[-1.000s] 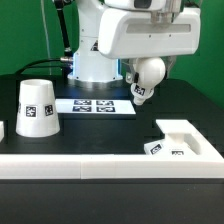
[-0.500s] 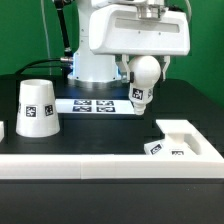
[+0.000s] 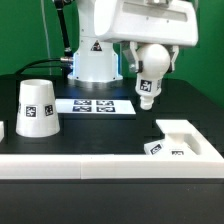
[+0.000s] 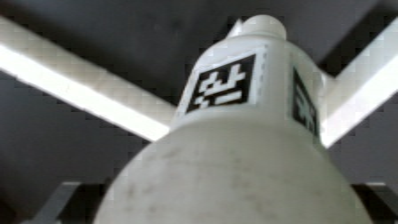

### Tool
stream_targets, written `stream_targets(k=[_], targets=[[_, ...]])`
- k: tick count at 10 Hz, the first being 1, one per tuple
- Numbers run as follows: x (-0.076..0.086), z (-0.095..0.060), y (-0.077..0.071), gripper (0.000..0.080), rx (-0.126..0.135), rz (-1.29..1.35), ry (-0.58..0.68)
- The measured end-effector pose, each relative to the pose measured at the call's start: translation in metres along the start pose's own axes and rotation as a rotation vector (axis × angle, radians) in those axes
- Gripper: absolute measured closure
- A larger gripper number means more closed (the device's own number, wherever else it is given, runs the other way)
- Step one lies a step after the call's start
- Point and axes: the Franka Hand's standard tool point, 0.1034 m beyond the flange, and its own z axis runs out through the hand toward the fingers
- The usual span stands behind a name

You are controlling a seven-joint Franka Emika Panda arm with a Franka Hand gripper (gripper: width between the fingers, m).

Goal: Assemble lamp

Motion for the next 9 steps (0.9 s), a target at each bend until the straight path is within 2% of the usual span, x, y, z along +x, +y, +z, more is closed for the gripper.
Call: stream_targets(k=[5, 6, 7, 8, 9], targets=[[-0.003, 0.002, -0.001, 0.0226, 0.001, 0.001, -0.003], [0.008, 0.000, 0.000, 0.0226, 0.000, -0.005, 0.008], [0.026, 0.001, 0.001, 0.0226, -0.008, -0.026, 0.041], [0.036, 0.006, 0.001, 0.0226, -0.013, -0.057, 0.061], [0.035, 0.008, 0.002, 0.0226, -0.016, -0.058, 0.066]])
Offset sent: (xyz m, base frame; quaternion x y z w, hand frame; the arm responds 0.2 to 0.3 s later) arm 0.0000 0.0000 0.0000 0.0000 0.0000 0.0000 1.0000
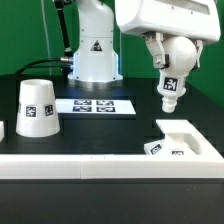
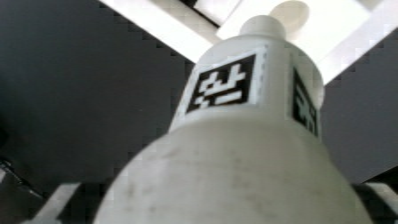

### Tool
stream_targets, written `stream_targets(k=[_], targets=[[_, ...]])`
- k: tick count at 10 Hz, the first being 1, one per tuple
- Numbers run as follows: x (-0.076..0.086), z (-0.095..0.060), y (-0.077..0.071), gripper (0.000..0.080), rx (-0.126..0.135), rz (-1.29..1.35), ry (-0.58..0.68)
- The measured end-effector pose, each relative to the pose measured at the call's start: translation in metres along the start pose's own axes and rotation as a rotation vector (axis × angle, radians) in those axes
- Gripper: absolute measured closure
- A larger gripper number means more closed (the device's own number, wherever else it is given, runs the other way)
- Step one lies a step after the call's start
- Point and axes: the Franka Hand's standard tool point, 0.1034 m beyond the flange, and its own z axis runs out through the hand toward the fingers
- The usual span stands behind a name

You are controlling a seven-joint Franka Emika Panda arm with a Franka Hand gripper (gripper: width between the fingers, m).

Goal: Assemble lamp

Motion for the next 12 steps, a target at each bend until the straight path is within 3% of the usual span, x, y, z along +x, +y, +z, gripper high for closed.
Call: stream_targets(k=[2, 4, 5, 6, 12], targets=[[0.000, 0.000, 0.000, 0.0226, 0.000, 0.000, 0.000], [-0.004, 0.000, 0.001, 0.0226, -0.042, -0.015, 0.067], [-0.007, 0.002, -0.004, 0.0226, -0.034, -0.010, 0.059], [-0.005, 0.003, -0.003, 0.0226, -0.045, -0.013, 0.079], [-0.010, 0.016, -0.018, 0.0226, -0.024, -0.021, 0.061]])
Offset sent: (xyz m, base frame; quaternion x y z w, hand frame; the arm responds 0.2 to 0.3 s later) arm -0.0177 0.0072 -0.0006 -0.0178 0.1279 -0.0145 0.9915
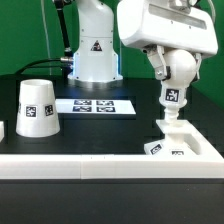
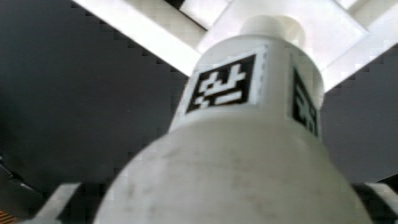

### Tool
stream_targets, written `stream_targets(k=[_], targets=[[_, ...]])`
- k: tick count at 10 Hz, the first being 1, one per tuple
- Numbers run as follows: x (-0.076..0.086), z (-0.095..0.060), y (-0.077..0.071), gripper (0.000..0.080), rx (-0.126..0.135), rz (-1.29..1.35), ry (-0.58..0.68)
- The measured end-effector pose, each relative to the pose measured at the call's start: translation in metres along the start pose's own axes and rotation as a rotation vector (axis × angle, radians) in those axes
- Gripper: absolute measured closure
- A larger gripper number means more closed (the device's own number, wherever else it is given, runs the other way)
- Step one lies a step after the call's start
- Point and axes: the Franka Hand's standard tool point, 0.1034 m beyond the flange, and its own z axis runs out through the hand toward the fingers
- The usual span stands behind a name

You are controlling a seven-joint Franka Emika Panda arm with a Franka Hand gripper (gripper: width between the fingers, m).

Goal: Assemble lamp

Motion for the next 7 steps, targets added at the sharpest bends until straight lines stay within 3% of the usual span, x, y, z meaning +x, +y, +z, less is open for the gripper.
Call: stream_targets(k=[7], targets=[[-0.002, 0.013, -0.014, 0.0226, 0.019, -0.010, -0.013]])
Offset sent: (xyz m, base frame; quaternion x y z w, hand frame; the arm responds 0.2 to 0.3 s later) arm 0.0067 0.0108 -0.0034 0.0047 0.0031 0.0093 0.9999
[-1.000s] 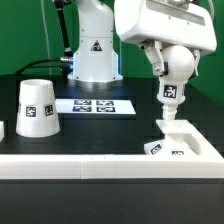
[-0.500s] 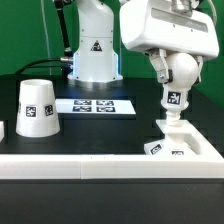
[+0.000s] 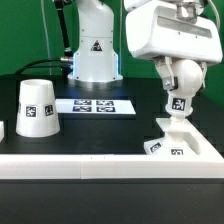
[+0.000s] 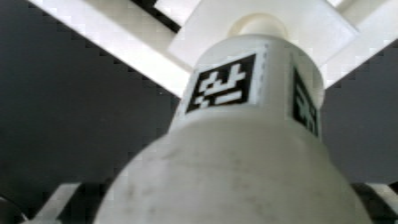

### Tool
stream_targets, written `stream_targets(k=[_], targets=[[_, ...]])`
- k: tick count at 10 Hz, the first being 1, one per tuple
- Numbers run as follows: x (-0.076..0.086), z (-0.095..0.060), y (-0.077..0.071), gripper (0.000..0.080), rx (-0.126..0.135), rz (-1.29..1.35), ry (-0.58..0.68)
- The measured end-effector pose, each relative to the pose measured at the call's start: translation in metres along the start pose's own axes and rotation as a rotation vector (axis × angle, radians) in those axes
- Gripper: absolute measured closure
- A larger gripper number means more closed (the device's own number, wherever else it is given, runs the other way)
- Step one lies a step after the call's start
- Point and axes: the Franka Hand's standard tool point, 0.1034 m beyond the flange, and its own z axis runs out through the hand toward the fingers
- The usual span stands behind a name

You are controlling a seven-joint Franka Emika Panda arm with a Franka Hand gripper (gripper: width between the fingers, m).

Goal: Assemble lamp

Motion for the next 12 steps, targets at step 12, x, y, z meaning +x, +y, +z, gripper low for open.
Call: stream_targets(k=[12], targets=[[-0.0039, -0.0043, 0.0064, 0.0103, -0.048, 0.003, 0.066]])
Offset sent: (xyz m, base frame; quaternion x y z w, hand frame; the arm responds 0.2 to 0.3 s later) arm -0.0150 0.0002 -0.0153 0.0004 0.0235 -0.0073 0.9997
